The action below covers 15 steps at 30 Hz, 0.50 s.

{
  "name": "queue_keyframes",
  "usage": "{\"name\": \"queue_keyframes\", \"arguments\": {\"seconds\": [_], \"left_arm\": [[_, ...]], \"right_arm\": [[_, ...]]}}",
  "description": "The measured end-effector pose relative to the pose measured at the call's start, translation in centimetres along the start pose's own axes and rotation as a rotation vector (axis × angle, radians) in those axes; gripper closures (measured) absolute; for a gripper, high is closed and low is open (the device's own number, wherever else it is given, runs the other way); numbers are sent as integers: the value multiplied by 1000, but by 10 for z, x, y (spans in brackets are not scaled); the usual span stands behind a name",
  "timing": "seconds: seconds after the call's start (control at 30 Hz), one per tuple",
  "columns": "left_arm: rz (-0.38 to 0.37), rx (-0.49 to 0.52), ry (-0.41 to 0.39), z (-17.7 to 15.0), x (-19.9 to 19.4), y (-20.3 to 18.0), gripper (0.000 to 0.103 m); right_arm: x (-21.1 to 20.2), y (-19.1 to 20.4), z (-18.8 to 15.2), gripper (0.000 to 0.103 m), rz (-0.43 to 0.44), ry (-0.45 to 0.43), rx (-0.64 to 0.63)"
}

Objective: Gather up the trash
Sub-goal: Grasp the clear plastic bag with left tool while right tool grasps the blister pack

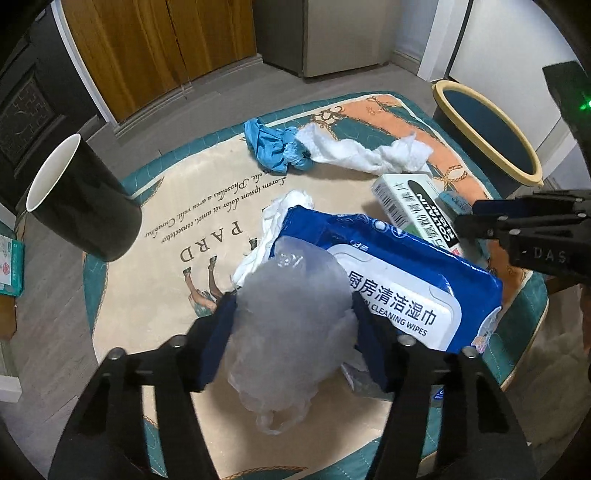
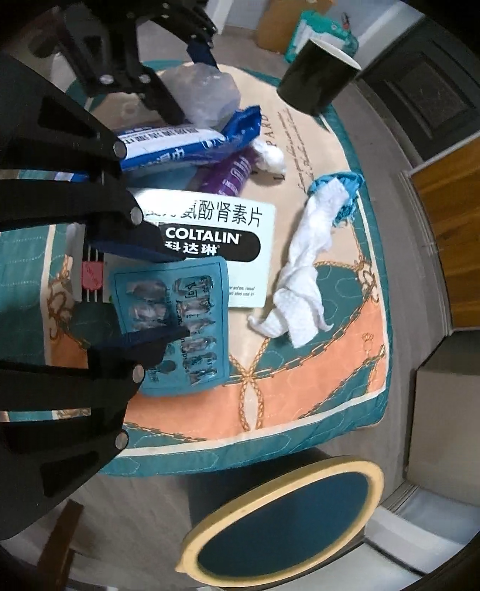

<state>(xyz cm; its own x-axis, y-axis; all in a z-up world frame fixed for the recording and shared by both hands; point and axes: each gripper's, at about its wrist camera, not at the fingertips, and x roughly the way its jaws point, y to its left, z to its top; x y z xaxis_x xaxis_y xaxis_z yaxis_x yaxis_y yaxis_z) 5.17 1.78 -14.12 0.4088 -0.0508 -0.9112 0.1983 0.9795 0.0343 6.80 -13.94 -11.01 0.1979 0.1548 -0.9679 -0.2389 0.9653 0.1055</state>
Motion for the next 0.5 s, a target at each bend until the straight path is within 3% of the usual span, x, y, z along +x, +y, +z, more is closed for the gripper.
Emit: {"name": "queue_keyframes", "arguments": {"seconds": [0.13,0.3,0.5], "left_arm": [[20,22,0,2,-1,-4,63],[59,27,-39,7,-10,-7,70],[67,-18,-117,16,-29,1,75]], "right_arm": [[-9,1,2,83,-13,-25,-37],[-27,-6,7,92,-46,-83,-62],[-51,-37,13,96,-4,-147,24]]}}
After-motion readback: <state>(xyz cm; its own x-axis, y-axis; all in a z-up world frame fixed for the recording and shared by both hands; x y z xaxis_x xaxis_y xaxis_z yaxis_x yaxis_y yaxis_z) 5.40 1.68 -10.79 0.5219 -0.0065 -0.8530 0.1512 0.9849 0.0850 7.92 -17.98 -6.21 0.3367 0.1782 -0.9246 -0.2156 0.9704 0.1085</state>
